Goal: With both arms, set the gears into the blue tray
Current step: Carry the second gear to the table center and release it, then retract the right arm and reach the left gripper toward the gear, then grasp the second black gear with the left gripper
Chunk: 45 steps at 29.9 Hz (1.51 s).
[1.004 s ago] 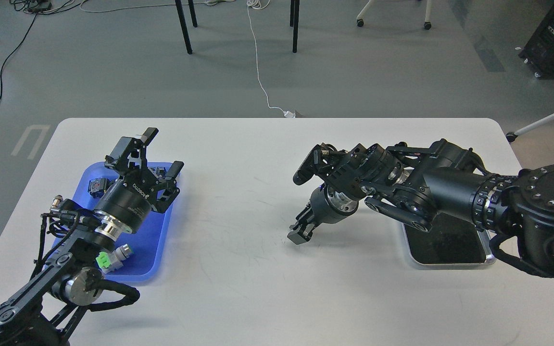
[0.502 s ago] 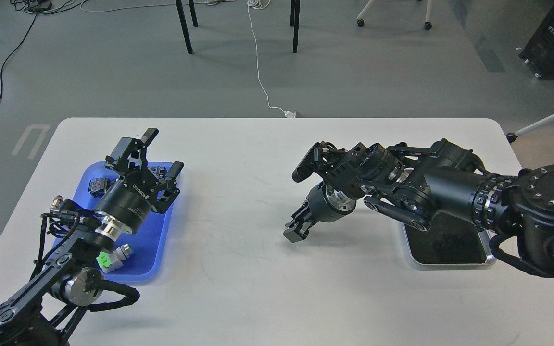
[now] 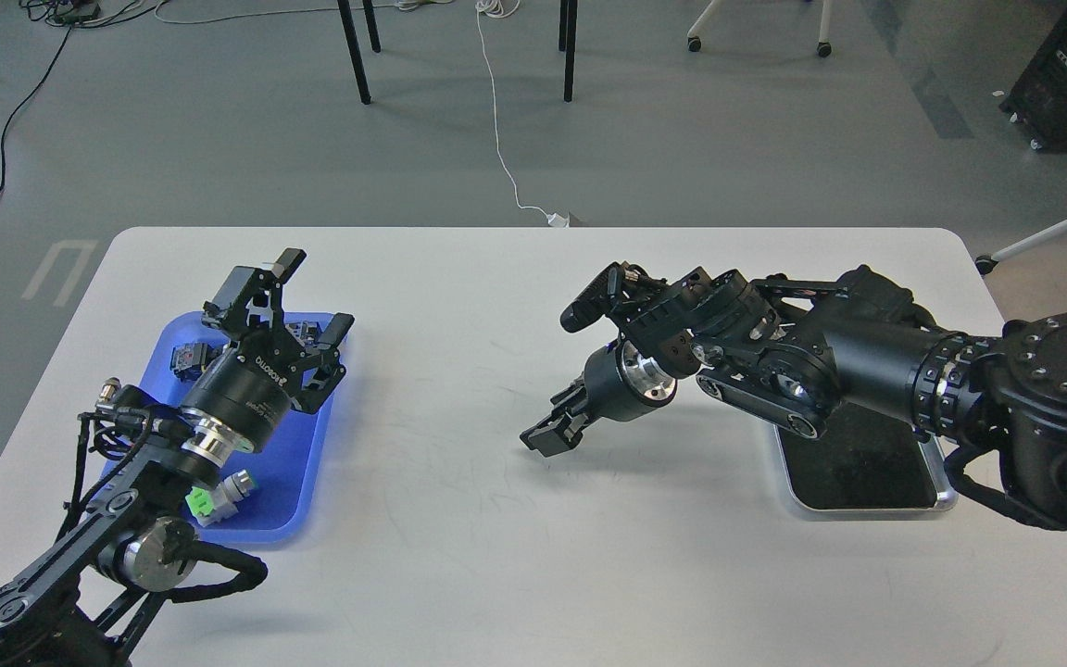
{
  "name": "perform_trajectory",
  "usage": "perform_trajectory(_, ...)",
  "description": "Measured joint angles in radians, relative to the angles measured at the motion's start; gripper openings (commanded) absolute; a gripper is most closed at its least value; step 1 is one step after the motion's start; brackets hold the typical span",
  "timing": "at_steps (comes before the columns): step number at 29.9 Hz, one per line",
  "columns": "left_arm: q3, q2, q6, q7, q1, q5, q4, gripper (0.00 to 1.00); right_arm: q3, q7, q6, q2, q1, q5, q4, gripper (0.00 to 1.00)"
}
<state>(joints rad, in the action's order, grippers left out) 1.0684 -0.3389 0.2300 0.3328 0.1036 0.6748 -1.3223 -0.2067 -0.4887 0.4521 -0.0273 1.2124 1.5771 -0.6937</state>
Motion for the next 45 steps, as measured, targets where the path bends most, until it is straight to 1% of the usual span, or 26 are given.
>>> perform_trajectory(4,0.000,0.000,0.001,0.000,-0.001,0.000,-0.012,0.98,0.025,0.000,0.000,-0.085,0.013,-0.126,-0.014,0.95)
perform_trajectory(8,0.000,-0.002,0.001,0.000,-0.001,0.016,-0.017,0.98,0.104,0.000,0.000,-0.207,-0.001,-0.272,-0.033,0.95)
perform_trajectory(11,-0.002,-0.007,0.002,0.000,0.006,0.067,-0.017,0.98,0.186,0.000,-0.003,-0.284,-0.053,-0.425,-0.036,0.95)
perform_trajectory(14,-0.008,-0.010,0.004,0.004,0.014,0.139,-0.017,0.98,0.317,0.000,-0.005,-0.335,-0.151,-0.640,-0.037,0.95)
perform_trajectory(16,-0.010,-0.010,0.009,0.016,0.016,0.196,-0.017,0.98,0.400,0.000,-0.005,-0.353,-0.224,-0.766,-0.036,0.95)
perform_trajectory(18,-0.012,-0.009,0.019,0.036,0.026,0.260,-0.017,0.98,0.482,0.000,-0.005,-0.369,-0.304,-0.879,-0.034,0.95)
perform_trajectory(22,-0.055,-0.008,0.037,0.072,0.084,0.433,-0.017,0.98,0.584,0.000,-0.004,-0.392,-0.431,-1.036,-0.035,0.95)
perform_trajectory(26,-0.173,-0.013,0.040,0.102,0.202,0.639,-0.017,0.98,0.637,0.000,-0.002,-0.400,-0.522,-1.230,-0.038,0.96)
perform_trajectory(29,-0.297,-0.034,0.042,0.133,0.320,0.797,-0.009,0.98,0.646,0.000,-0.002,-0.403,-0.555,-1.369,-0.038,0.96)
perform_trajectory(31,-0.410,-0.060,0.048,0.149,0.420,0.898,-0.003,0.98,0.647,0.000,-0.002,-0.410,-0.569,-1.415,-0.041,0.96)
perform_trajectory(35,-0.647,-0.076,0.096,0.156,0.632,1.054,0.033,0.98,0.646,0.000,-0.003,-0.437,-0.593,-1.433,-0.070,0.96)
perform_trajectory(37,-0.754,-0.065,0.129,0.156,0.731,1.127,0.076,0.98,0.647,0.000,-0.003,-0.455,-0.605,-1.434,-0.089,0.96)
perform_trajectory(40,-0.880,-0.025,0.145,0.156,0.842,1.233,0.156,0.98,0.649,0.000,-0.004,-0.466,-0.613,-1.436,-0.102,0.96)
perform_trajectory(42,-0.948,0.011,0.142,0.156,0.896,1.302,0.215,0.97,0.650,0.000,-0.004,-0.468,-0.616,-1.439,-0.104,0.96)
perform_trajectory(45,-1.015,0.083,0.100,0.156,0.939,1.396,0.315,0.96,0.650,0.000,-0.004,-0.468,-0.619,-1.440,-0.104,0.96)
